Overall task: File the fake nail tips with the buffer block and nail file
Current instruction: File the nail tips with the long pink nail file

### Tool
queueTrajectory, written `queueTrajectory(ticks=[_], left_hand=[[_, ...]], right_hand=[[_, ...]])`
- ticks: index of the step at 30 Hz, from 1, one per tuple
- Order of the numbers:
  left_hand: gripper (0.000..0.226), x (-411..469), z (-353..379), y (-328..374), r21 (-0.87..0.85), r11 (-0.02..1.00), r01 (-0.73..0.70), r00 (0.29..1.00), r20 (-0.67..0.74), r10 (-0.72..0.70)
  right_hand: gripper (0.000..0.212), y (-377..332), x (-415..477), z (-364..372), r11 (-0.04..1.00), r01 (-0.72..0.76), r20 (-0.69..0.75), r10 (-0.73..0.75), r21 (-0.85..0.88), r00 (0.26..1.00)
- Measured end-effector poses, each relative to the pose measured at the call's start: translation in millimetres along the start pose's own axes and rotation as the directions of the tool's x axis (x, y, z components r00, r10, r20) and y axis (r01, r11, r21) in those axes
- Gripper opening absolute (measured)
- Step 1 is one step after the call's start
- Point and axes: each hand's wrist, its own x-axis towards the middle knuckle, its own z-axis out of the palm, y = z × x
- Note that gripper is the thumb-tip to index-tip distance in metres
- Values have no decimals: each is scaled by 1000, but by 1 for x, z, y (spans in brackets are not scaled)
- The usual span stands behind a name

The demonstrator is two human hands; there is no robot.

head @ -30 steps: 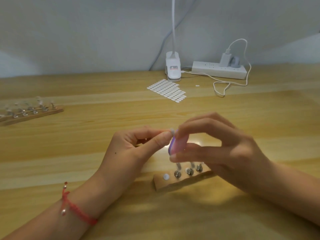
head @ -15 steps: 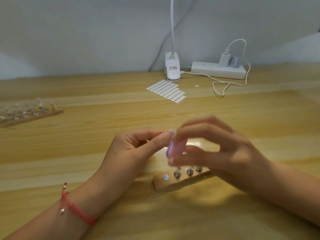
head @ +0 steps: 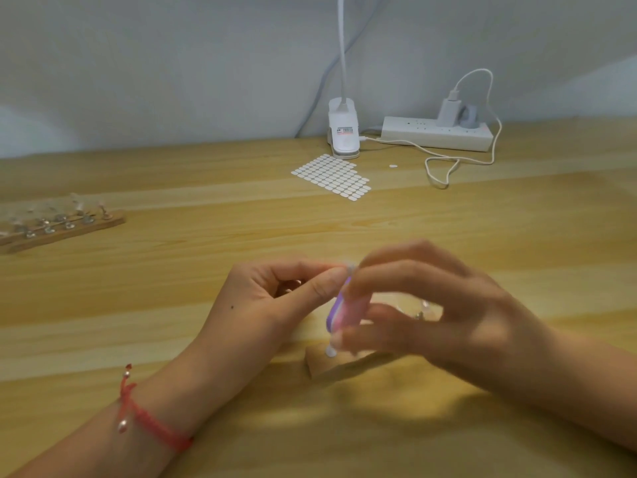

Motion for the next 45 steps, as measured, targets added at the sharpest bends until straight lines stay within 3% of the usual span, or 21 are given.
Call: queueTrajectory(ticks=[3,7,11,14,20,22,27,29,33,37,40,45], left_hand=[[21,1,0,-1,-22,1000,7,999,-38,-8],[33,1,0,0,19,1000,-22,1000,-8,22],[22,1,0,0,33,999,-7,1000,-23,8],[28,1,0,-3,103,993,-48,999,15,47],[14,1,1,-6,204,972,-120,993,31,116],[21,0,1,-7,201,970,-137,990,43,131],[18,0,4,-7,159,958,-237,967,133,217],[20,-1,4,-7,173,946,-275,955,162,248],[18,-1,4,-8,249,917,-312,946,174,274],[17,-3,6,-7,250,922,-296,947,202,249],[14,-3,6,-6,351,870,-347,935,200,292],[14,-3,6,-6,352,862,-364,928,212,305]], right_hand=[[16,6,6,-8,979,140,-28,-146,-146,989],[18,1,-2,0,1000,20,-15,-20,4,1000],[16,9,5,-5,984,126,-87,-137,-125,987],[24,4,0,3,977,192,-74,-199,-96,977],[16,30,8,-9,994,43,-147,-58,-102,987],[17,32,8,-11,994,16,-168,-34,-107,985],[23,6,1,3,980,153,-117,-139,128,983],[26,4,-1,4,977,200,-93,-193,73,977],[21,9,1,1,988,121,-111,-110,97,988],[26,8,-2,4,977,201,-84,-195,67,977],[20,10,0,1,988,108,-132,-93,112,987],[24,6,0,6,984,123,-120,-108,127,987]])
